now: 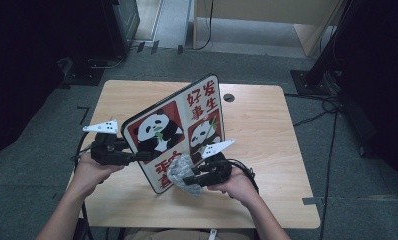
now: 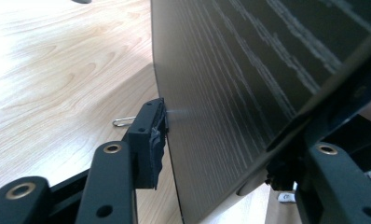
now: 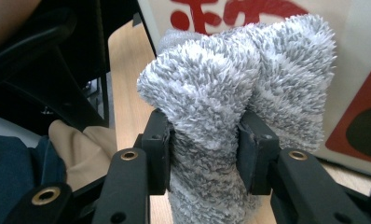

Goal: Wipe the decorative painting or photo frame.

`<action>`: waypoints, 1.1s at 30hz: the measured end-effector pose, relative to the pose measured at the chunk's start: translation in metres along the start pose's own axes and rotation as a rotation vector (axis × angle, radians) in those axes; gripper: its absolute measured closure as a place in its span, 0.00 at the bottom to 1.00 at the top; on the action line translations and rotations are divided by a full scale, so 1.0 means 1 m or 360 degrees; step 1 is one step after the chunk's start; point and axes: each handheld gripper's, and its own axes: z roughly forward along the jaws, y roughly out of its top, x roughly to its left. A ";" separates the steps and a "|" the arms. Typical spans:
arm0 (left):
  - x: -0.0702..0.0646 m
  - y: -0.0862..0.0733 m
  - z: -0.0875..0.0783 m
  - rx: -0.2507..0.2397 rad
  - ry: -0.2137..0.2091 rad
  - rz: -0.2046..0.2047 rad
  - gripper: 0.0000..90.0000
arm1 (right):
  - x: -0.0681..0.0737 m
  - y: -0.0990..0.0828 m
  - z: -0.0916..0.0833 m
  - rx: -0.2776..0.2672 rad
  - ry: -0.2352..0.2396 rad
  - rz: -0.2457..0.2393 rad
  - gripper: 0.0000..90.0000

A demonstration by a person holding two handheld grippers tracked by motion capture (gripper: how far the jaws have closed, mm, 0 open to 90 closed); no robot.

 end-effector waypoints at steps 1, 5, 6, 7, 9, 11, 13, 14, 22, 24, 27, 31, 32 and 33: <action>0.001 0.000 -0.001 -0.0015 -0.0034 0.0000 0.50 | 0.001 0.001 -0.001 -0.0008 0.0004 -0.0004 0.68; 0.002 0.000 -0.005 -0.0057 -0.0047 -0.0021 0.48 | 0.003 0.004 -0.002 -0.0037 0.0008 -0.0013 0.68; 0.002 -0.001 -0.006 -0.0060 -0.0046 -0.0024 0.48 | 0.004 0.005 -0.003 -0.0045 0.0008 -0.0020 0.68; 0.002 -0.001 -0.007 -0.0058 -0.0042 -0.0027 0.50 | 0.005 0.007 -0.003 -0.0052 0.0007 -0.0022 0.68; 0.002 -0.002 -0.009 -0.0042 -0.0038 -0.0020 0.54 | 0.007 0.010 -0.005 -0.0061 0.0009 -0.0028 0.68; 0.002 -0.002 -0.011 -0.0032 -0.0035 -0.0030 0.57 | 0.010 0.014 -0.007 -0.0070 0.0009 -0.0037 0.68; 0.002 -0.003 -0.012 -0.0024 -0.0035 -0.0032 0.60 | 0.012 0.019 -0.010 -0.0085 0.0006 -0.0047 0.68; 0.002 -0.003 -0.013 -0.0018 -0.0032 -0.0031 0.62 | 0.014 0.022 -0.012 -0.0089 0.0005 -0.0045 0.68; 0.002 -0.005 -0.021 -0.0046 -0.0012 -0.0042 0.71 | 0.029 0.053 -0.034 -0.0176 -0.0019 -0.0085 0.68; 0.002 -0.005 -0.023 -0.0052 -0.0015 -0.0040 0.74 | 0.033 0.062 -0.038 -0.0196 -0.0022 -0.0099 0.68; 0.001 -0.005 -0.024 -0.0054 -0.0012 -0.0032 0.76 | 0.038 0.077 -0.045 -0.0212 -0.0037 -0.0124 0.68; 0.001 -0.004 -0.027 -0.0055 0.0005 -0.0022 0.78 | 0.045 0.097 -0.051 -0.0239 -0.0045 -0.0153 0.68; 0.001 -0.004 -0.027 -0.0055 0.0007 -0.0022 0.79 | 0.046 0.102 -0.051 -0.0243 -0.0048 -0.0167 0.68; 0.000 -0.004 -0.027 -0.0056 0.0011 -0.0026 0.79 | 0.048 0.107 -0.052 -0.0247 -0.0047 -0.0182 0.68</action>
